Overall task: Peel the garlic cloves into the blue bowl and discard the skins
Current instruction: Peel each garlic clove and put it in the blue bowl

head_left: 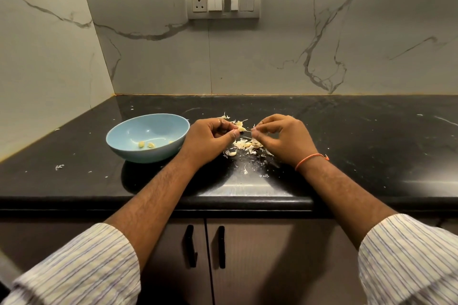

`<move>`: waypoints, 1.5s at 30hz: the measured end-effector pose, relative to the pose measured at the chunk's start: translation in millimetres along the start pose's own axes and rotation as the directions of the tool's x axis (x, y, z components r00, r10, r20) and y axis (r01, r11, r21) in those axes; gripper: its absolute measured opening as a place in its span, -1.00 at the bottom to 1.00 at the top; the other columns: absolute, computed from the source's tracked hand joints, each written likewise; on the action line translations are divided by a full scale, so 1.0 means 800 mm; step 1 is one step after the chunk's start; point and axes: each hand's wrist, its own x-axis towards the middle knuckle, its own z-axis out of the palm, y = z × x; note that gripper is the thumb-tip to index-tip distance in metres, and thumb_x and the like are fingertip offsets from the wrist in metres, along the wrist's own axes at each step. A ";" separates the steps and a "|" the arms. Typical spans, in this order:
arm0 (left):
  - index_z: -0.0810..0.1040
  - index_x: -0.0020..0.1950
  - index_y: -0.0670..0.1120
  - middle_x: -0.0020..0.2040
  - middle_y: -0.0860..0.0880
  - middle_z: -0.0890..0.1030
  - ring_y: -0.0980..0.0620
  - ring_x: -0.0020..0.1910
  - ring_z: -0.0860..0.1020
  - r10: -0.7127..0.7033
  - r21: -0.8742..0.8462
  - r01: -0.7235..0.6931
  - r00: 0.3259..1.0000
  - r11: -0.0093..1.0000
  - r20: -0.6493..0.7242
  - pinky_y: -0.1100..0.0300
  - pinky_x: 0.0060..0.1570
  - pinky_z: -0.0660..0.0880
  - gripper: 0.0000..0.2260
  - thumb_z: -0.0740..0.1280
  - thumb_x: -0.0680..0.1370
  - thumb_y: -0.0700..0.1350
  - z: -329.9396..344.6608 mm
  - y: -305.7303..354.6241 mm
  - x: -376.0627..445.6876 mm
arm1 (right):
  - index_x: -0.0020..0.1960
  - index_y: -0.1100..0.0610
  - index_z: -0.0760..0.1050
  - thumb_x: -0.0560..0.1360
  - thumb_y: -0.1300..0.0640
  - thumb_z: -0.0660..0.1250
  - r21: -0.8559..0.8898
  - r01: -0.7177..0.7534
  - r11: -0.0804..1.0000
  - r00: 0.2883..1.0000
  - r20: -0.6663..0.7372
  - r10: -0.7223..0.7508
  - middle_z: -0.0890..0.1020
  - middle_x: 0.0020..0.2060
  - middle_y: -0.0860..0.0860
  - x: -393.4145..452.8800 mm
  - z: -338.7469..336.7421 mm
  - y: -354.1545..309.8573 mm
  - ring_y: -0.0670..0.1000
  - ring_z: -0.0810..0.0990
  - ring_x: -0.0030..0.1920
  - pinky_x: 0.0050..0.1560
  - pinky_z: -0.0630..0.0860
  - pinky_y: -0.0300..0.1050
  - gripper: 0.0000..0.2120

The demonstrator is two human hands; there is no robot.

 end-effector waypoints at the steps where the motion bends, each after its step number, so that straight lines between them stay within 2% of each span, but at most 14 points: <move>1: 0.74 0.12 -0.15 -0.21 0.10 0.71 0.27 -0.32 0.63 0.005 0.010 -0.005 1.000 1.000 0.001 0.42 -0.24 0.54 -0.84 0.52 0.58 -0.12 0.000 0.000 0.000 | 0.11 -0.05 0.75 0.50 0.01 0.56 -0.019 0.014 1.000 0.999 0.039 -0.013 0.67 0.03 -0.16 0.000 -0.001 0.001 -0.03 0.59 0.04 0.09 0.60 0.01 -0.81; 3: 0.75 0.11 -0.14 -0.20 0.09 0.72 0.26 -0.31 0.64 0.026 0.036 -0.026 1.000 0.999 0.002 0.41 -0.23 0.54 -0.85 0.52 0.58 -0.13 0.001 0.000 -0.001 | 0.19 -0.03 0.72 0.46 0.05 0.59 -0.016 0.053 0.998 0.995 0.081 -0.052 0.64 0.09 -0.14 -0.002 -0.001 0.001 -0.02 0.57 0.10 0.14 0.59 -0.04 -0.69; 6: 0.75 0.09 -0.11 -0.18 0.09 0.74 0.24 -0.29 0.65 0.051 0.070 -0.051 0.999 0.996 -0.004 0.39 -0.20 0.56 -0.87 0.53 0.58 -0.11 0.002 -0.001 -0.001 | 0.16 0.02 0.73 0.49 0.04 0.55 0.033 0.079 0.996 0.995 0.051 -0.081 0.63 0.08 -0.13 -0.003 -0.001 -0.003 -0.04 0.56 0.15 0.18 0.57 -0.11 -0.75; 10: 0.77 0.08 -0.07 -0.15 0.10 0.75 0.21 -0.21 0.69 0.094 0.100 -0.094 0.996 0.991 0.006 0.40 -0.16 0.56 -0.86 0.55 0.56 -0.08 0.003 -0.004 -0.001 | 0.02 0.03 0.75 0.49 -0.10 0.56 0.027 0.099 0.995 0.995 0.011 -0.099 0.65 0.02 -0.13 -0.004 0.002 -0.002 -0.05 0.57 0.10 0.11 0.55 -0.10 -0.77; 15: 0.76 0.10 -0.06 -0.09 0.10 0.75 0.19 -0.12 0.70 0.122 0.101 -0.126 0.992 0.987 0.044 0.38 -0.09 0.58 -0.87 0.54 0.57 -0.09 0.003 -0.003 0.000 | 0.01 -0.01 0.75 0.51 -0.05 0.55 0.047 0.086 0.995 0.996 0.000 -0.086 0.64 -0.02 -0.15 -0.001 0.004 -0.001 -0.04 0.58 0.06 0.08 0.56 -0.05 -0.86; 18: 0.75 0.10 -0.09 -0.10 0.08 0.74 0.23 -0.15 0.68 0.117 0.073 -0.121 0.991 0.990 0.061 0.41 -0.10 0.55 -0.89 0.52 0.59 -0.12 0.002 -0.003 0.000 | 0.01 -0.05 0.74 0.54 -0.04 0.52 0.089 0.062 0.994 0.998 0.016 -0.064 0.62 -0.09 -0.23 0.001 0.003 -0.001 -0.05 0.59 0.02 0.05 0.56 -0.04 -0.91; 22: 0.73 0.07 -0.06 -0.17 0.06 0.73 0.20 -0.31 0.62 0.077 0.066 -0.080 0.996 0.995 0.039 0.38 -0.21 0.56 -0.94 0.49 0.61 -0.14 0.002 -0.003 0.000 | -0.03 -0.05 0.72 0.55 -0.02 0.50 0.094 0.025 0.995 1.000 -0.007 -0.025 0.64 -0.13 -0.18 0.003 0.003 0.003 -0.04 0.60 -0.07 0.01 0.58 0.02 -0.94; 24: 0.74 0.06 -0.06 -0.15 0.07 0.74 0.16 -0.24 0.68 0.073 0.075 -0.074 0.997 0.994 0.017 0.33 -0.15 0.62 -0.93 0.52 0.59 -0.14 0.003 -0.004 0.000 | -0.04 -0.04 0.73 0.54 -0.03 0.52 0.091 0.017 0.996 1.000 -0.014 -0.016 0.66 -0.13 -0.17 0.002 0.002 0.003 -0.04 0.61 -0.08 0.00 0.60 0.04 -0.92; 28: 0.78 0.02 -0.03 -0.12 0.12 0.75 0.20 -0.14 0.71 0.082 0.126 -0.079 0.996 0.989 -0.020 0.31 -0.04 0.66 -0.86 0.57 0.49 -0.20 0.005 -0.005 -0.001 | -0.03 -0.03 0.75 0.50 -0.06 0.56 0.092 0.025 0.995 0.999 -0.043 -0.021 0.67 -0.14 -0.18 0.000 0.000 0.002 -0.04 0.62 -0.09 -0.04 0.62 0.05 -0.88; 32: 0.78 0.11 0.02 -0.10 0.16 0.73 0.17 -0.18 0.68 0.170 0.199 -0.148 0.981 0.969 -0.096 0.33 -0.13 0.62 -0.79 0.62 0.49 -0.06 0.008 -0.002 -0.002 | -0.03 -0.07 0.75 0.46 -0.08 0.59 0.092 0.046 0.995 0.998 -0.042 -0.042 0.67 -0.15 -0.19 0.000 -0.001 0.002 -0.05 0.63 -0.09 -0.05 0.62 0.08 -0.86; 35: 0.78 0.11 0.02 -0.09 0.17 0.70 0.18 -0.20 0.66 0.256 0.239 -0.221 0.958 0.946 -0.126 0.29 -0.15 0.61 -0.85 0.56 0.54 -0.05 0.007 0.007 -0.003 | -0.02 -0.06 0.75 0.47 -0.09 0.58 0.087 0.045 0.995 0.998 -0.039 -0.042 0.67 -0.16 -0.20 0.000 -0.004 -0.006 -0.05 0.62 -0.10 -0.05 0.62 0.08 -0.85; 40: 0.74 0.10 -0.03 -0.05 0.07 0.72 0.17 -0.16 0.61 0.303 0.347 -0.259 0.950 0.901 -0.078 0.23 -0.09 0.61 -0.91 0.49 0.60 -0.11 -0.011 0.030 0.002 | -0.03 -0.08 0.73 0.49 -0.09 0.55 0.101 0.058 0.993 0.998 -0.045 -0.053 0.68 -0.15 -0.16 0.014 -0.015 -0.028 -0.05 0.62 -0.09 -0.03 0.63 0.11 -0.88; 45: 0.67 0.08 -0.07 -0.01 0.01 0.67 0.08 -0.08 0.56 0.256 0.479 -0.222 0.967 0.849 -0.005 0.14 -0.01 0.55 -0.93 0.42 0.63 -0.13 -0.062 0.048 0.004 | -0.04 -0.08 0.73 0.50 -0.08 0.55 0.153 0.056 0.987 0.997 -0.058 -0.047 0.69 -0.16 -0.15 0.031 -0.001 -0.072 -0.08 0.65 -0.14 -0.04 0.64 0.04 -0.90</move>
